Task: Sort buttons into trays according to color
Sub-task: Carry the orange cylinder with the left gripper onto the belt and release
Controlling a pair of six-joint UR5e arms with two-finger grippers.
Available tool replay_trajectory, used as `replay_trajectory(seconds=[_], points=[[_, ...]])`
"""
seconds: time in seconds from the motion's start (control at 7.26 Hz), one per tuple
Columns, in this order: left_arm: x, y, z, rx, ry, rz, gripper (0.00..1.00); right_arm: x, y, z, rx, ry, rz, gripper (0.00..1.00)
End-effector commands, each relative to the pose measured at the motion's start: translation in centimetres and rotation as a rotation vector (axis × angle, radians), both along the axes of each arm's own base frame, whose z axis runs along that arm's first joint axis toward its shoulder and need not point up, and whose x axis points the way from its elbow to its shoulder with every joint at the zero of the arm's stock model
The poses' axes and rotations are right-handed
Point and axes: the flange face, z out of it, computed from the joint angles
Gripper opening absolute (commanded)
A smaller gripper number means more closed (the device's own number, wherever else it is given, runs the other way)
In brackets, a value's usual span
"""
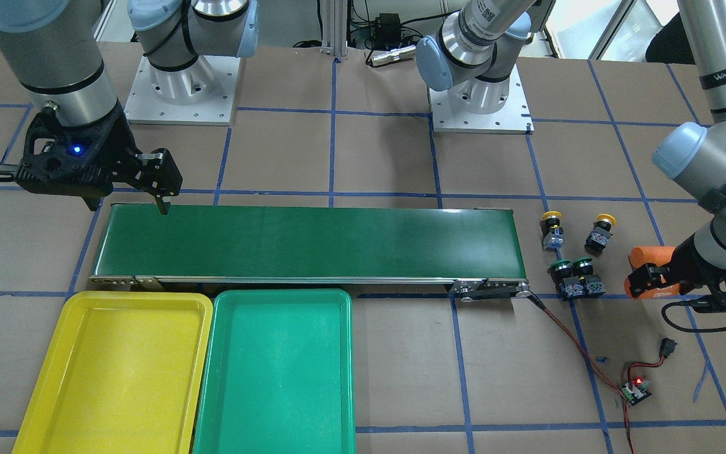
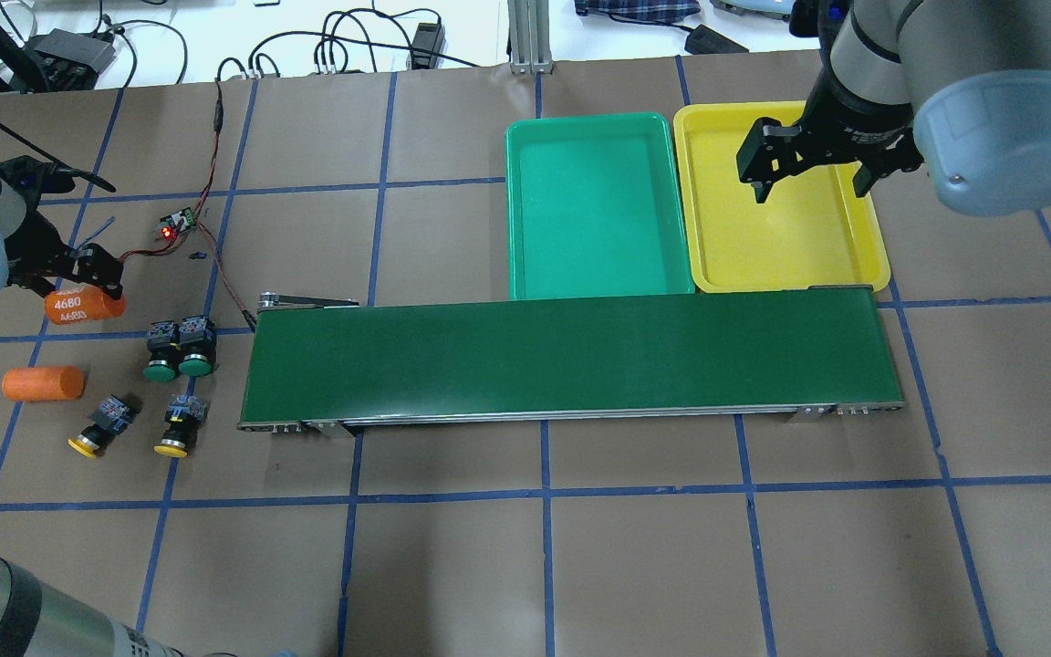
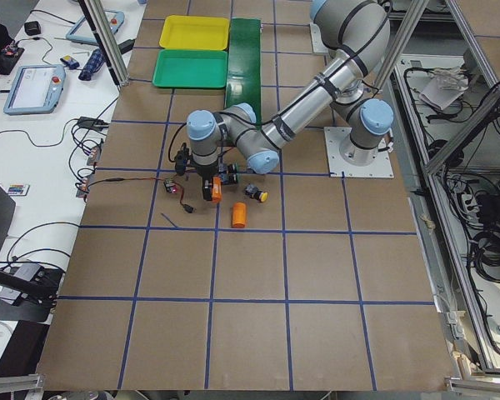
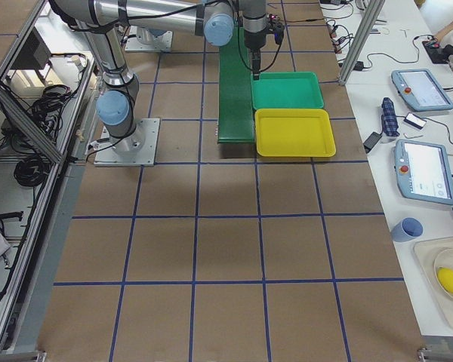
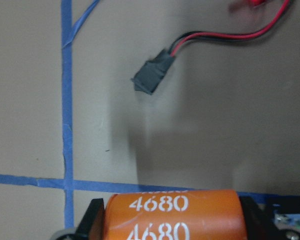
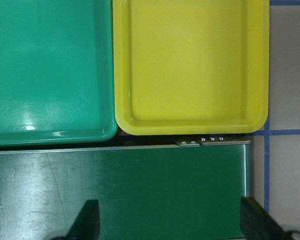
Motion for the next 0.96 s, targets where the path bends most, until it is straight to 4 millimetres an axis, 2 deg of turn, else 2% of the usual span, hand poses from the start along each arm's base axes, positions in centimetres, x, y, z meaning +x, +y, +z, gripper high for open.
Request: replay_trajectory(seconds=[0.0, 0.14, 0.28, 0.41, 0.55, 0.69, 0.83], points=[[-9.4, 0.2, 4.7, -0.013, 0.03, -0.133, 0.0, 0.1, 0.6, 1.5, -0.026, -0.008, -0.002, 1.0], [-14.0, 0.9, 5.2, 0.001, 0.034, -0.188, 0.0, 0.1, 0.8, 1.8, -0.026, -0.009, -0.002, 1.0], [-17.6, 2.3, 4.8, 0.022, 0.046, -0.218, 0.0, 0.3, 1.1, 2.2, -0.033, -0.023, 0.001, 1.0], [-20.9, 4.0, 3.5, 0.05, 0.056, -0.206, 0.0, 0.9, 1.5, 3.0, -0.052, -0.08, 0.008, 1.0], [-23.2, 5.5, 2.4, 0.066, 0.061, -0.204, 0.0, 1.0, 2.0, 3.2, -0.036, -0.087, 0.009, 1.0], [-24.5, 6.1, 2.0, 0.075, 0.059, -0.225, 0.0, 1.1, 3.0, 3.2, 0.016, -0.094, 0.007, 1.0], [-24.7, 6.2, 1.5, 0.09, 0.058, -0.23, 0.0, 1.2, 4.1, 4.2, 0.01, -0.104, 0.01, 1.0]])
